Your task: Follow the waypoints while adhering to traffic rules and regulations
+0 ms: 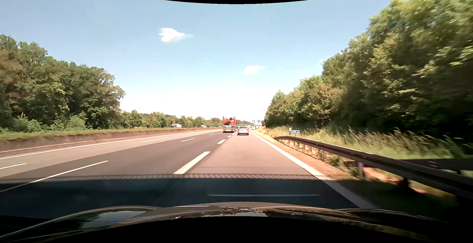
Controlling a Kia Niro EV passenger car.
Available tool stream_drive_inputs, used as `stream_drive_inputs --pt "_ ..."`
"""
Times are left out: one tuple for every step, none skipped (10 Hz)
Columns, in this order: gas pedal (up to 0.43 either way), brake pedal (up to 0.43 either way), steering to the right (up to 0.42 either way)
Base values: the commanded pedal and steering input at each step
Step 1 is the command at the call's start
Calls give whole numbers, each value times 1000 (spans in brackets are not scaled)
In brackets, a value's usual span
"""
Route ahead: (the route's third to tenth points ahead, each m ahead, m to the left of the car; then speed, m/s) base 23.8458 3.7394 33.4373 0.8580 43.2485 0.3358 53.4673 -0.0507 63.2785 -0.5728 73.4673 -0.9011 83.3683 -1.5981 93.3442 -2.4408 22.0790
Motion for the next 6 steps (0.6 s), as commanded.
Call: stream_drive_inputs --pt "209 0 0" --pt "209 0 0" --pt "209 0 0" --pt "209 0 0" --pt "209 0 0" --pt "209 0 0"
